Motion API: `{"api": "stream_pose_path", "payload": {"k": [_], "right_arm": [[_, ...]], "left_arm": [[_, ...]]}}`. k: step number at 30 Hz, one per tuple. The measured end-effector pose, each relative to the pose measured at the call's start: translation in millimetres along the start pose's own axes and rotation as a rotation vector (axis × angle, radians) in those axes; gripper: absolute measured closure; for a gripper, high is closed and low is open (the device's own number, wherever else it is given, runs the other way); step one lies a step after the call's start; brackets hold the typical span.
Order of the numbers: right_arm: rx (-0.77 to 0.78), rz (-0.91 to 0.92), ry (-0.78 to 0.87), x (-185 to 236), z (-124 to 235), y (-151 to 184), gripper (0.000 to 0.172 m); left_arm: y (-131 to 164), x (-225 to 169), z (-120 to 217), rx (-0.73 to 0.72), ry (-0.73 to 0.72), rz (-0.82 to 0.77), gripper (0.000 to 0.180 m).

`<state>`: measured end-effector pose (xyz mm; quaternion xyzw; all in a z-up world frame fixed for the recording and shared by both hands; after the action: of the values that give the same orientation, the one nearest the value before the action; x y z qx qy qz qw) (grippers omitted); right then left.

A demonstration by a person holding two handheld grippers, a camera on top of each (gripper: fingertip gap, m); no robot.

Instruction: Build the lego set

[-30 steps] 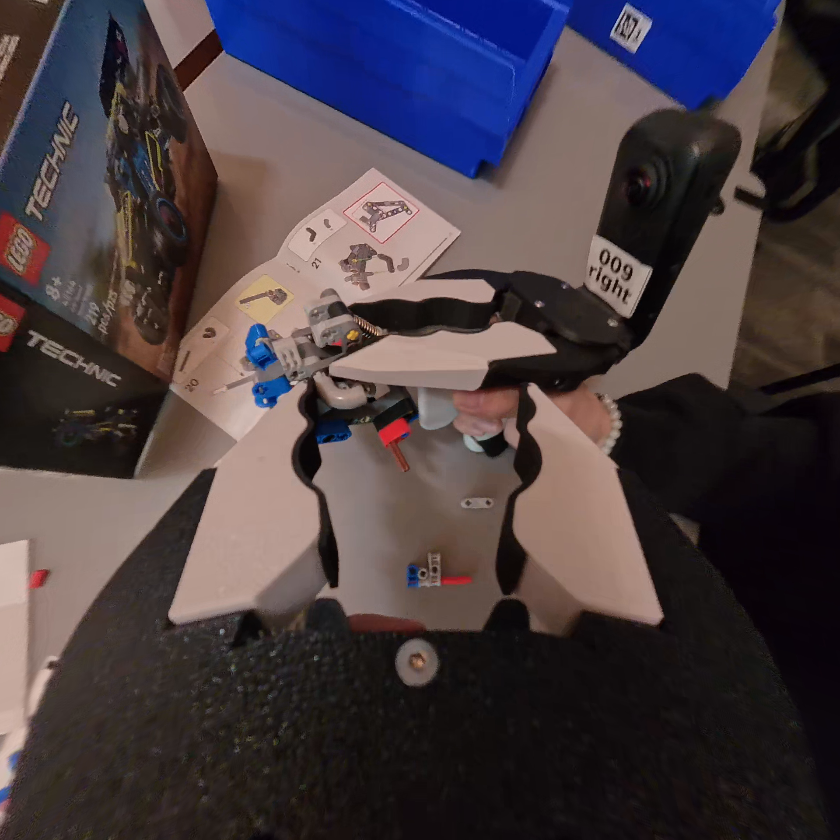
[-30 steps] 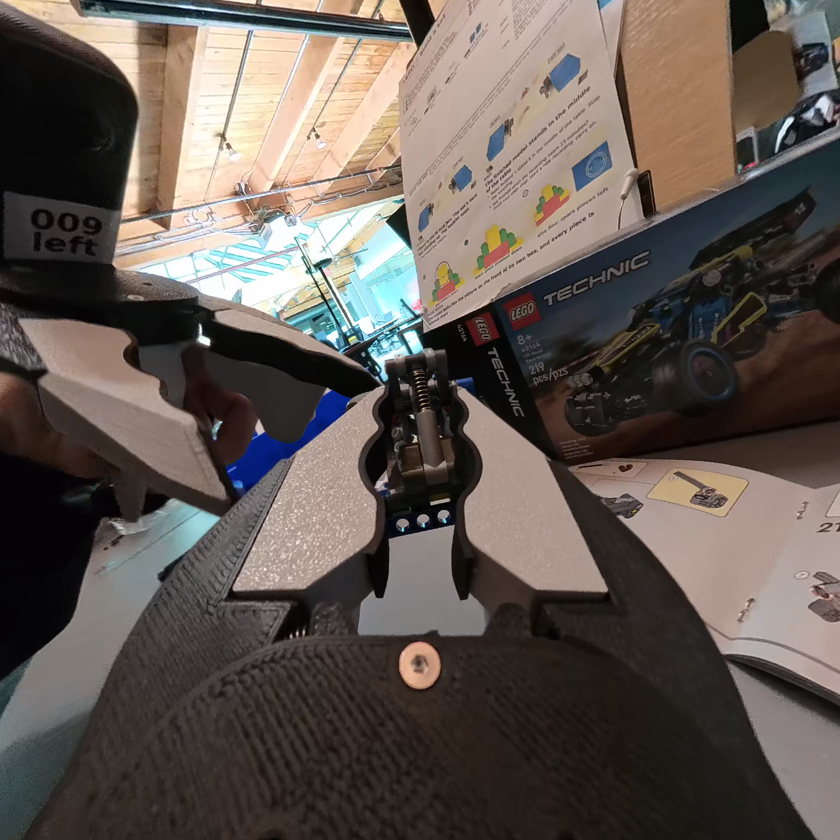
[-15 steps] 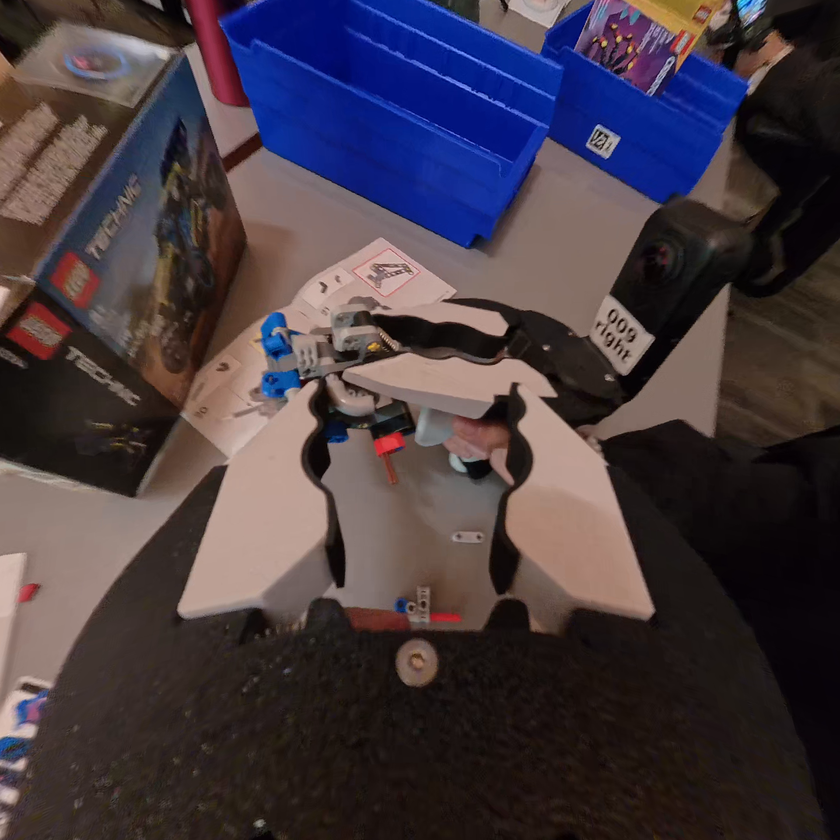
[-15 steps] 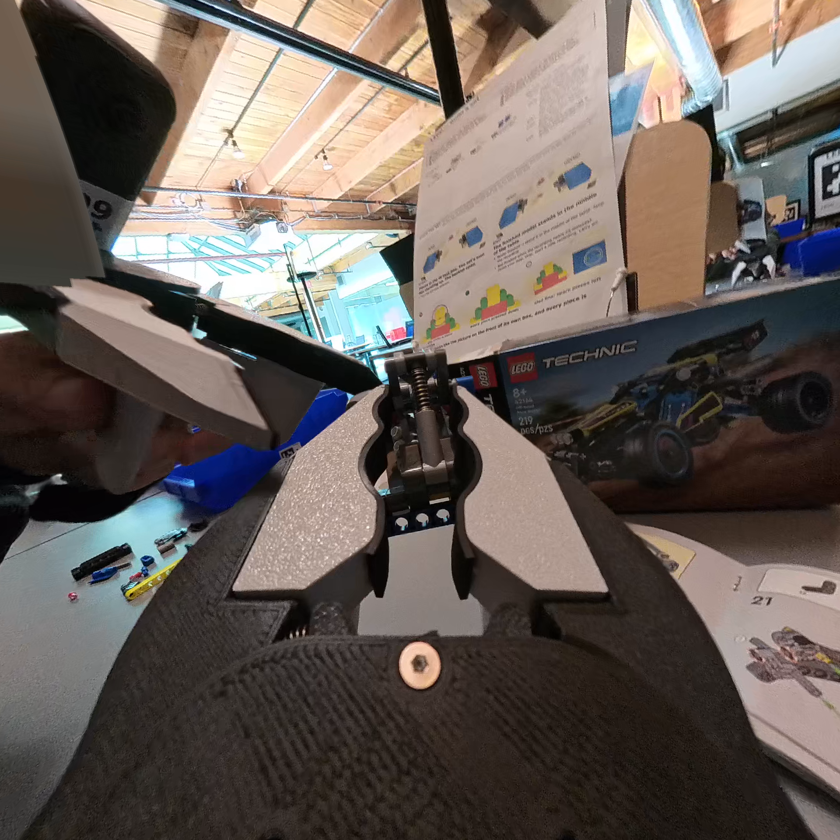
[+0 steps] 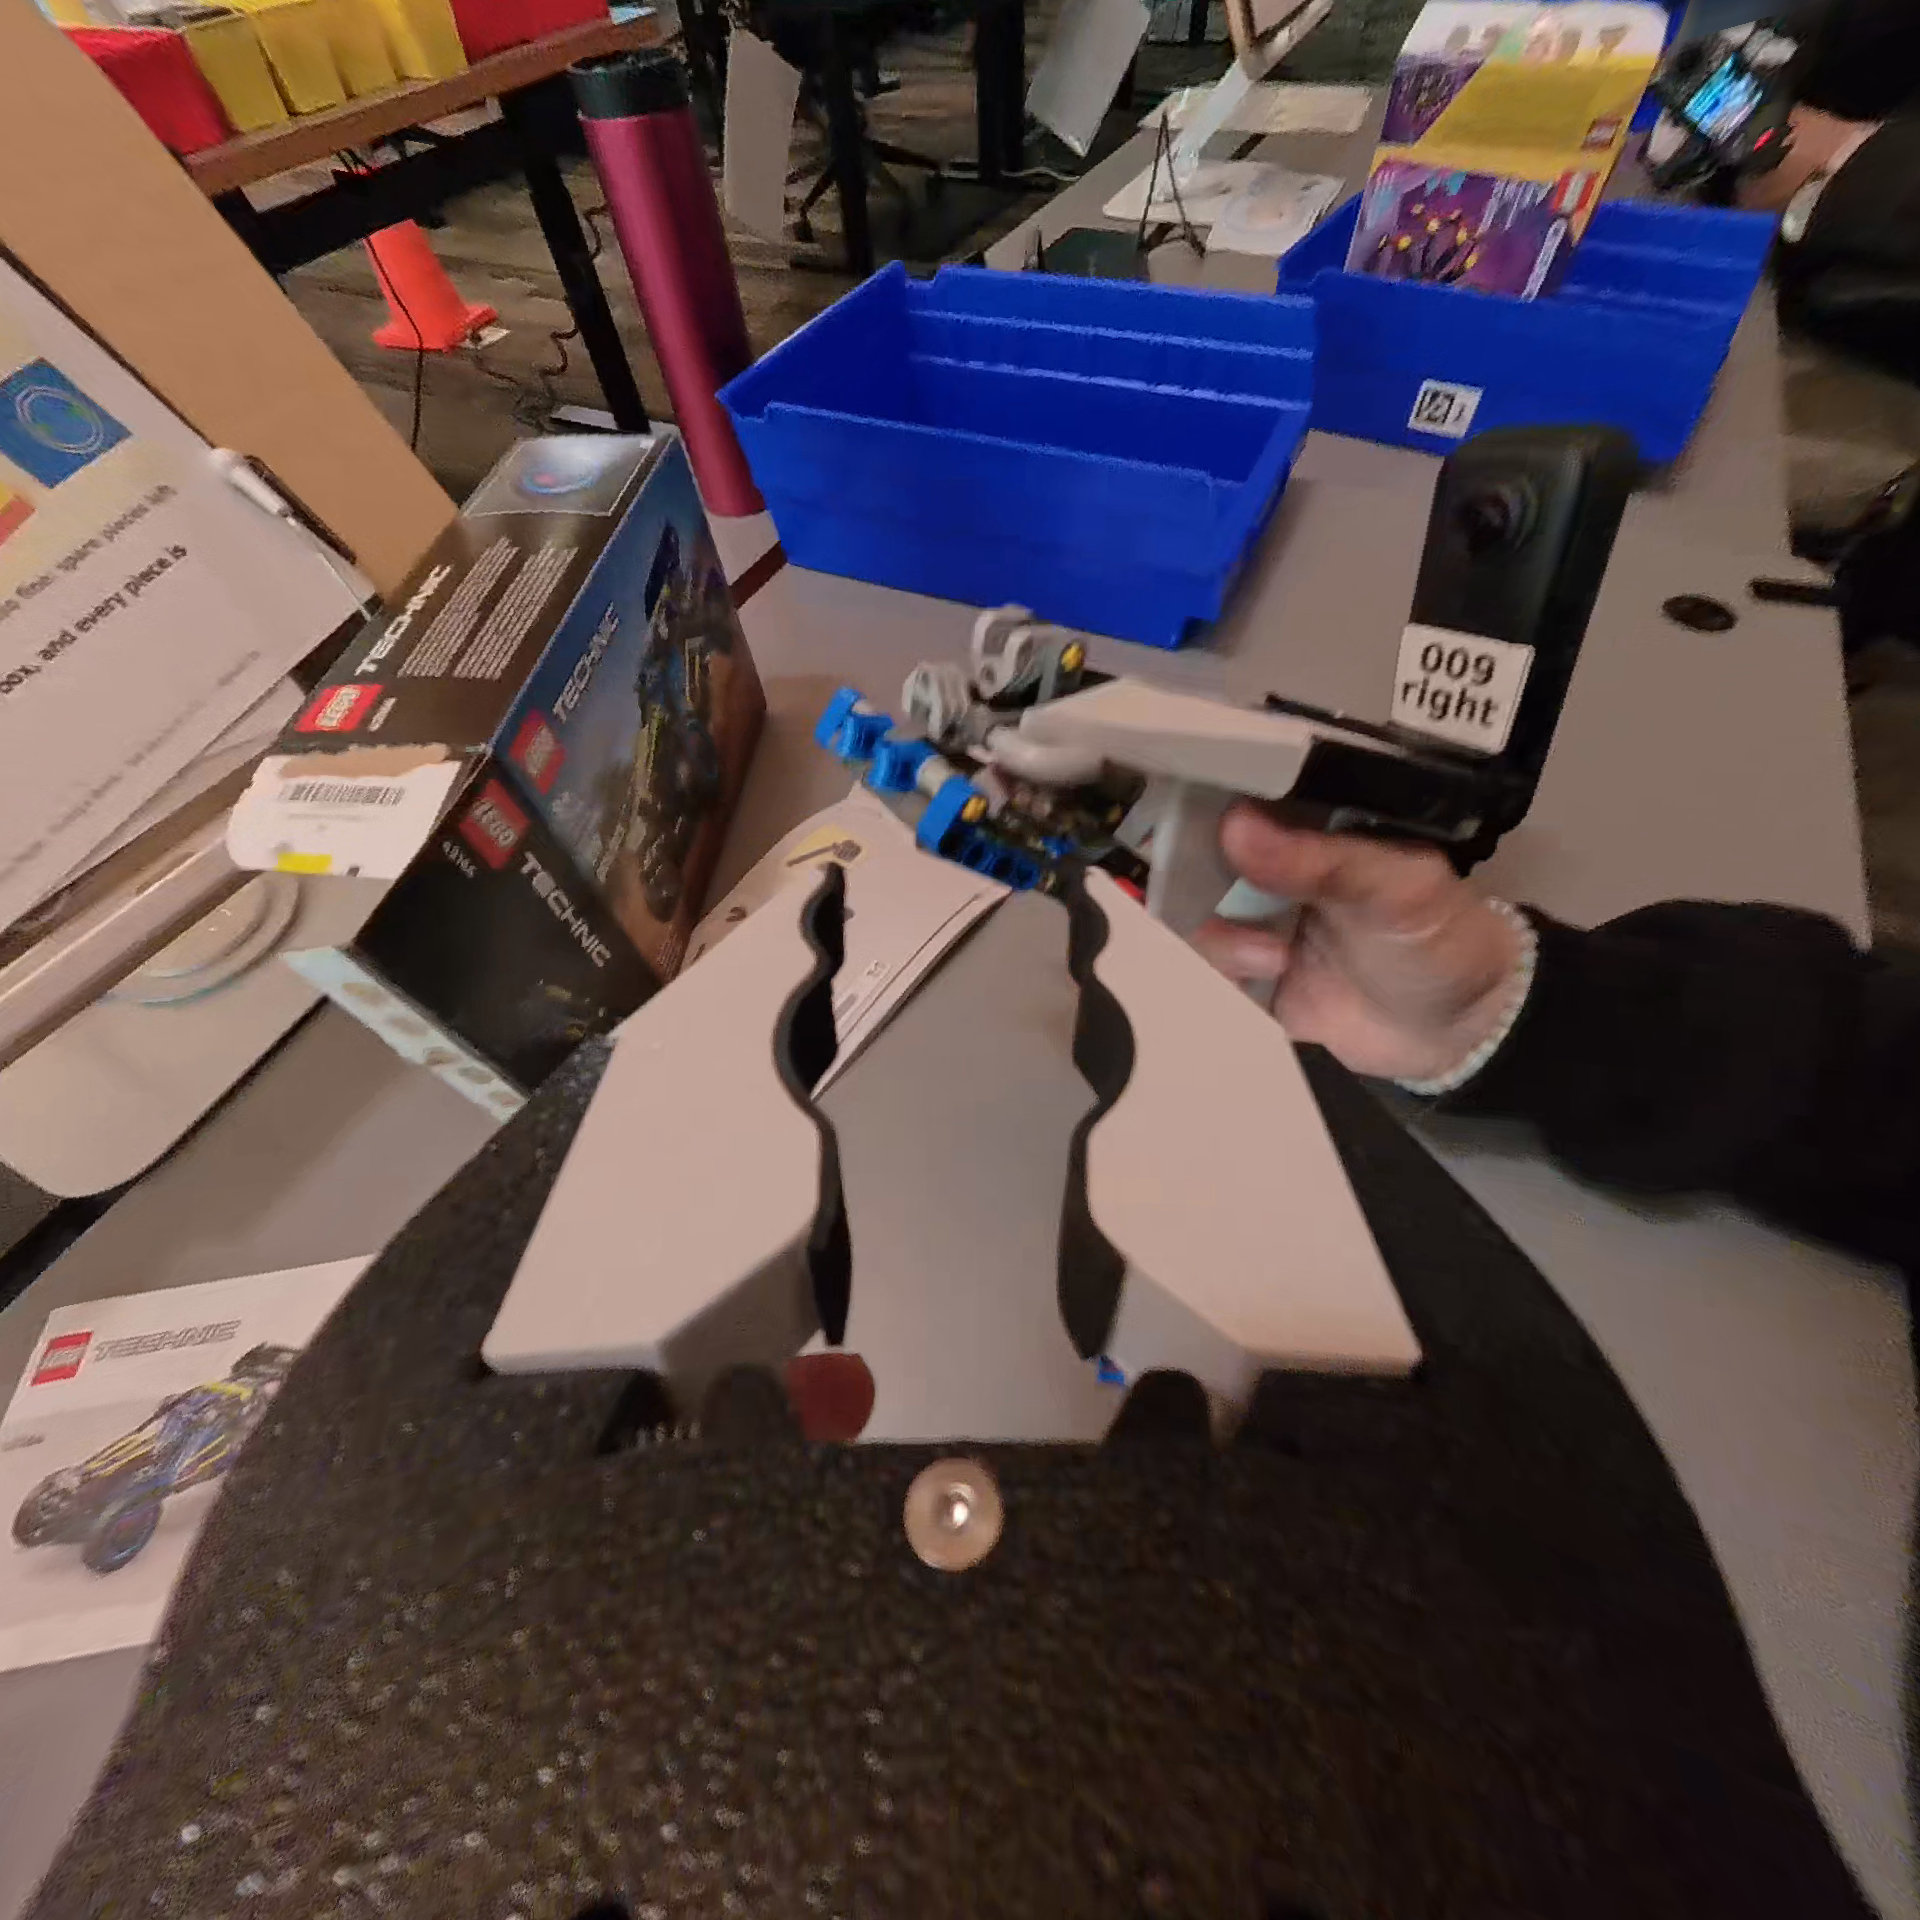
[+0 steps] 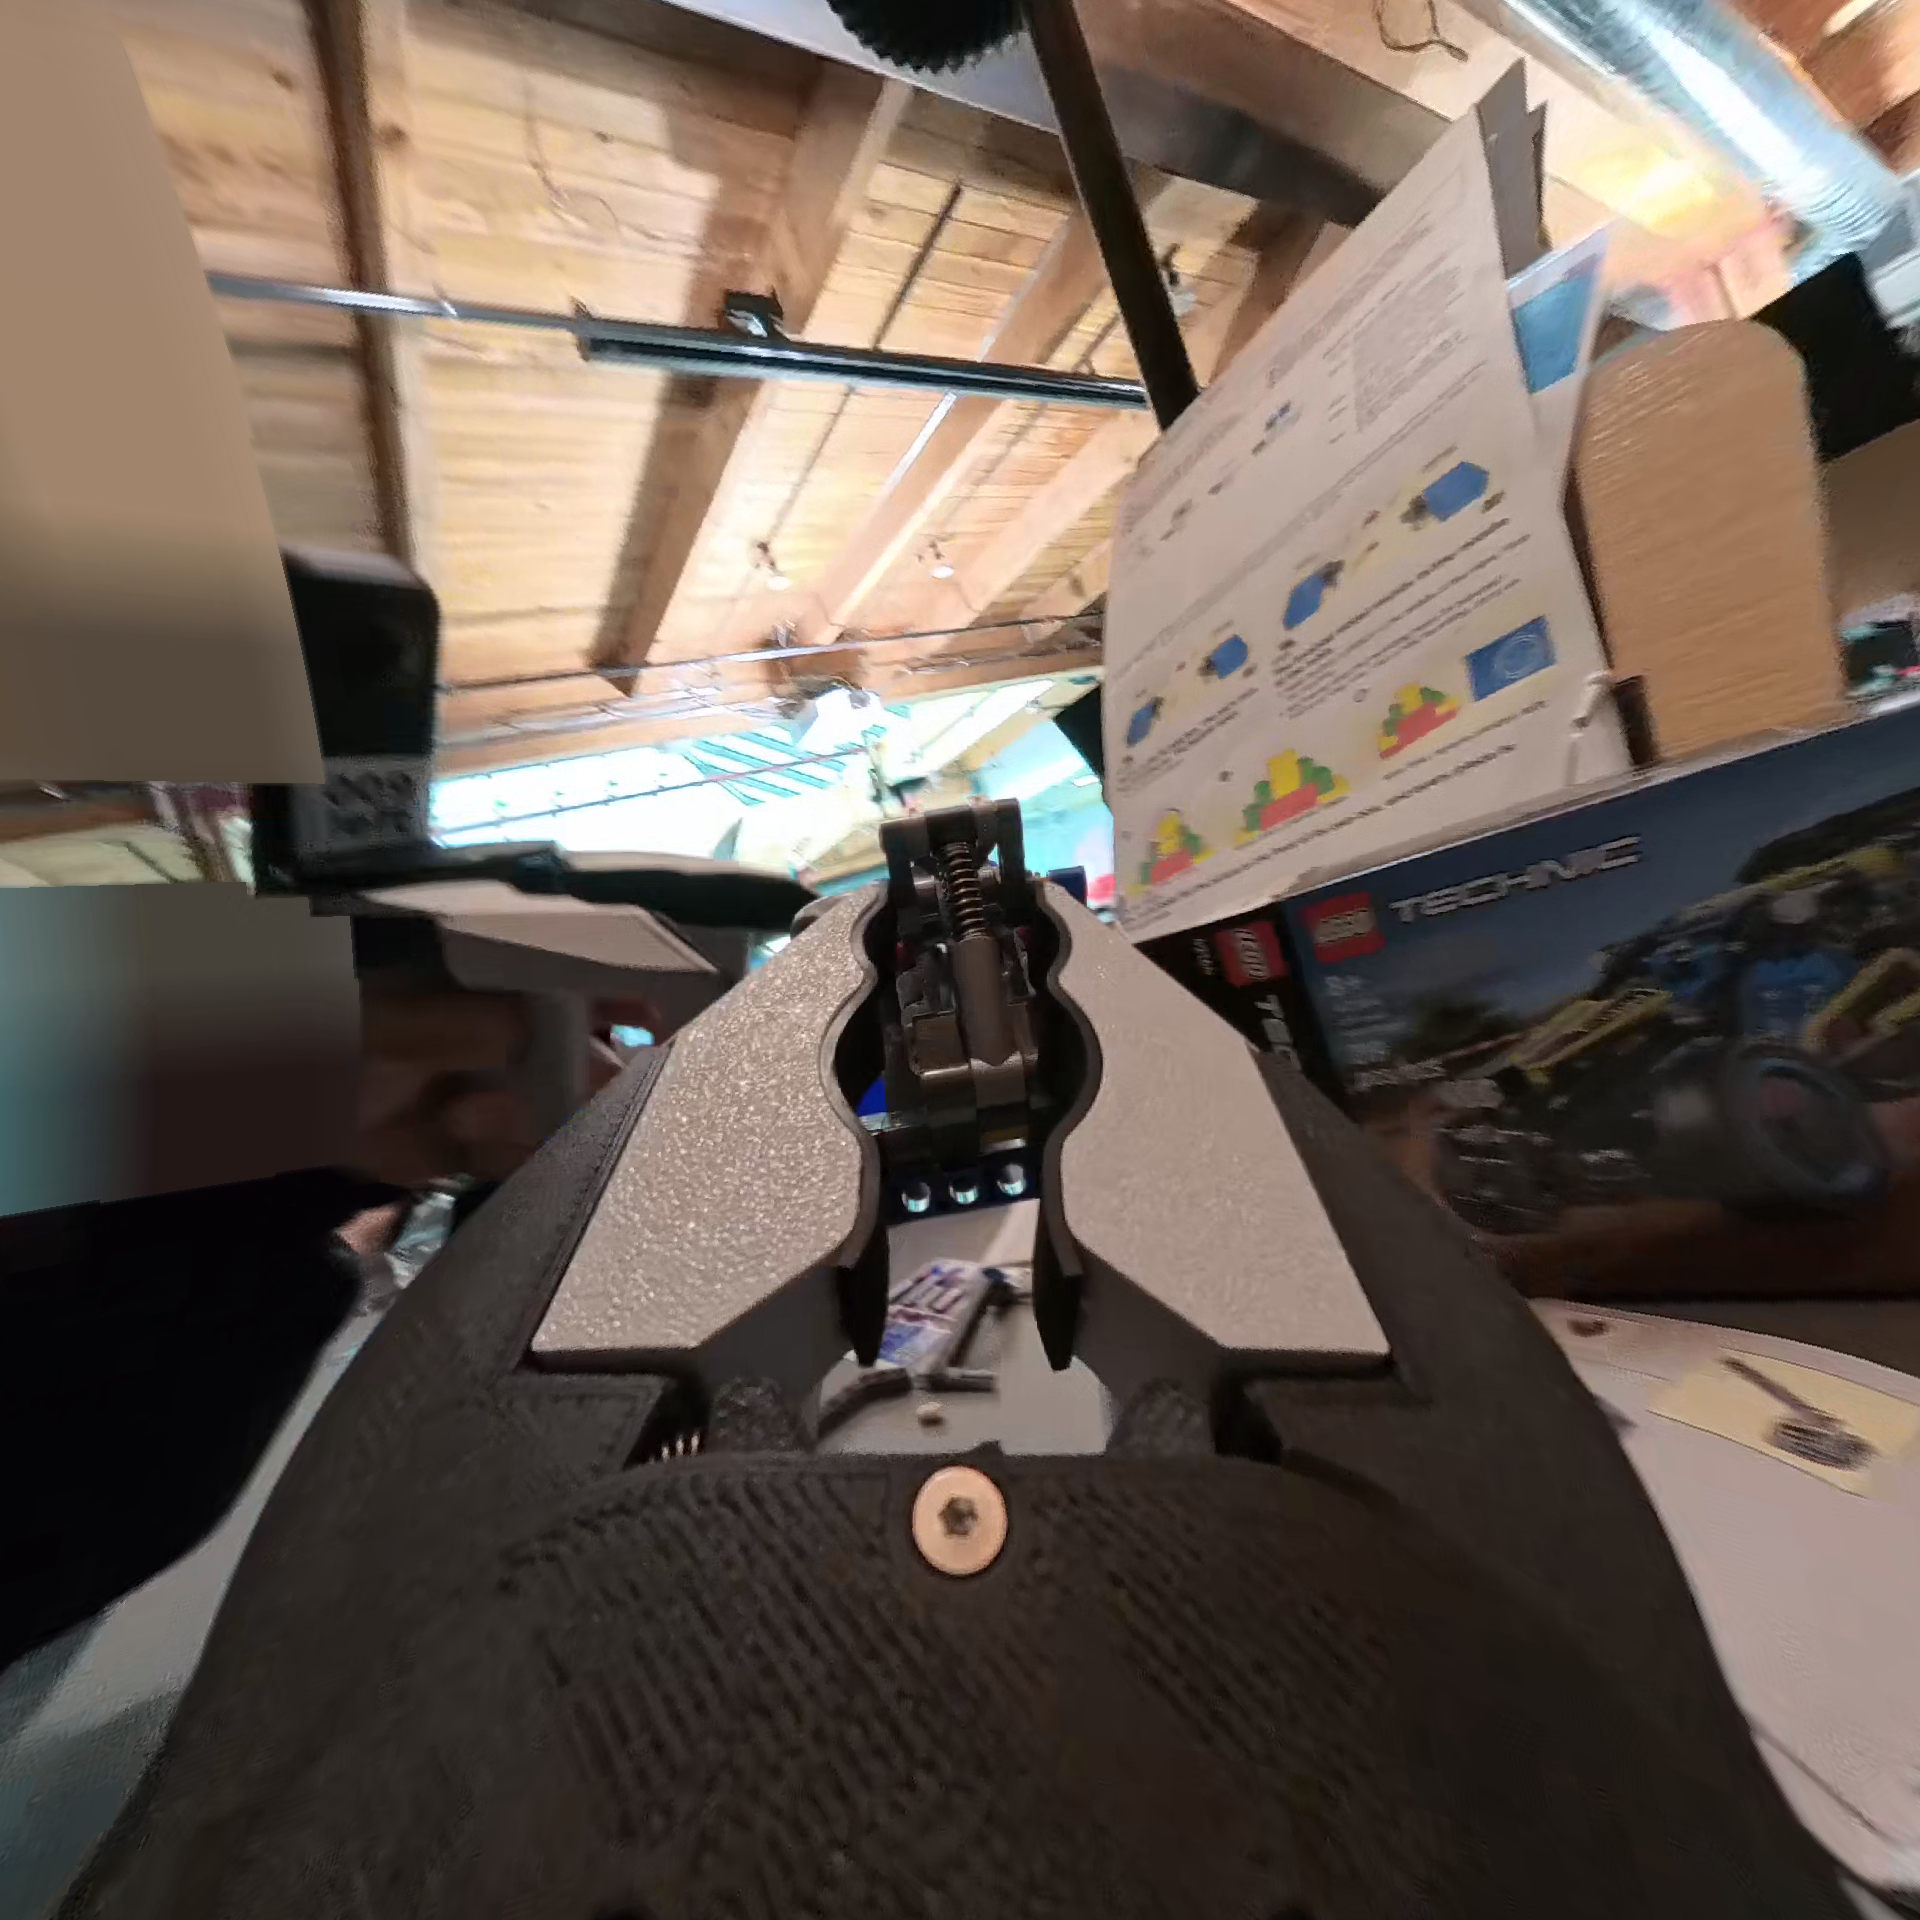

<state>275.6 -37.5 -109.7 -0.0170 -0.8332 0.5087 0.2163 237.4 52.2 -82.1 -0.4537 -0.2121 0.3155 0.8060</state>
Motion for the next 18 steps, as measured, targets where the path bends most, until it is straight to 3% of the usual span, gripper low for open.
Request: {"api": "stream_pose_path", "payload": {"k": [4,7,18], "right_arm": [[-0.046,-0.081,-0.124,12,-3,0,0.151],[-0.06,-0.084,-0.145,16,-5,1,0.15],[-0.1,-0.184,-0.196,16,-4,1,0.15]], "left_arm": [[11,-6,-5,-0.032,0.039,0.035,0.144],[6,-16,-3,-0.119,0.092,0.05,0.156],[8,-15,-8,-0.163,0.024,-0.023,0.168]]}}
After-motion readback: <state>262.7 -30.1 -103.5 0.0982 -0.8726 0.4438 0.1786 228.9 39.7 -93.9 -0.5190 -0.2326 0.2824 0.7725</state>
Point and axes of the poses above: each gripper's, where its closed fingertips meet, z back along the fingers, y out of its underside, x = y × z across the jaws, the point moved 4 cm from there along z, back along the fingers, and after that the axes turned 7 degrees about x, right-handed, at the moved point
